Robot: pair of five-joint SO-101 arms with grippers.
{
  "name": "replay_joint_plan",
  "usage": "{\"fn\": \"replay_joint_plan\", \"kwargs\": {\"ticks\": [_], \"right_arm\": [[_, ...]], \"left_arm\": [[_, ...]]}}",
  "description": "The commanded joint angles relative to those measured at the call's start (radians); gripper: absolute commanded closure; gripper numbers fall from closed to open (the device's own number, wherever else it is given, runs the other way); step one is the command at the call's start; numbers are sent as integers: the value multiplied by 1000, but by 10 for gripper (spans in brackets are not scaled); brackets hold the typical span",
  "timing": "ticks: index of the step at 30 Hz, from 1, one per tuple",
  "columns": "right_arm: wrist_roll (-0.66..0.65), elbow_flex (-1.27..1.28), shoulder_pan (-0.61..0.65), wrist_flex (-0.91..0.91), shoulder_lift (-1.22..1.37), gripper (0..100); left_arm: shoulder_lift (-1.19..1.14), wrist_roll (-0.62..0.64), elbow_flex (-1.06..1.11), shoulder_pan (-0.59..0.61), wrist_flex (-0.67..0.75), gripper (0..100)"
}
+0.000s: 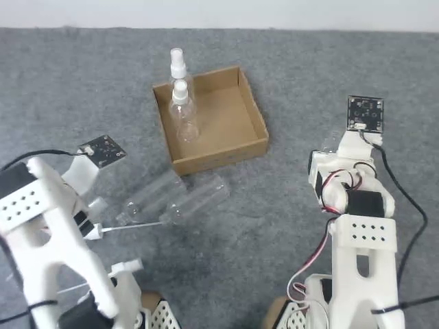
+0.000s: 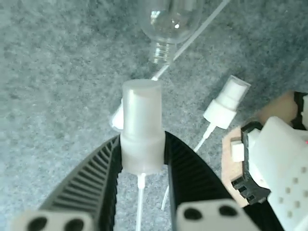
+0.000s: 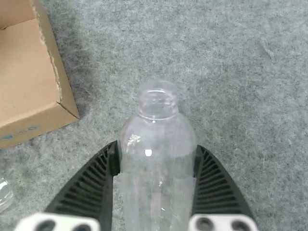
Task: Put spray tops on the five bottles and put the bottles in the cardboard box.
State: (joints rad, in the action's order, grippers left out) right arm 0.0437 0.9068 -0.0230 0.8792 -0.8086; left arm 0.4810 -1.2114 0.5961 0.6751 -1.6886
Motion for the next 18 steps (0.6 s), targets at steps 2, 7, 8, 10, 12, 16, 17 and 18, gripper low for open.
{"fn": "replay_joint_plan", "kwargs": {"ticks": [2,7,8,10,12,16,17,18], "right_arm": [[5,-8,10,-19,-30,902],[5,-2,10,-21,-30,902],[5,0,10,-21,-30,902],[5,0,10,-21,-30,902],[5,0,10,-21,-30,902],[5,2,10,-21,-30,902],[5,2,10,-21,-30,902],[5,2,10,-21,-30,902]], "left_arm": [[229,80,-47,-3,-17,987],[416,204,-45,-52,-14,987],[439,222,-42,-64,-14,987],[473,253,-31,-95,-14,987],[493,281,-18,-118,-14,987],[508,333,-4,-150,-14,987],[509,351,-7,-158,-11,987],[509,374,-10,-161,6,987]]}}
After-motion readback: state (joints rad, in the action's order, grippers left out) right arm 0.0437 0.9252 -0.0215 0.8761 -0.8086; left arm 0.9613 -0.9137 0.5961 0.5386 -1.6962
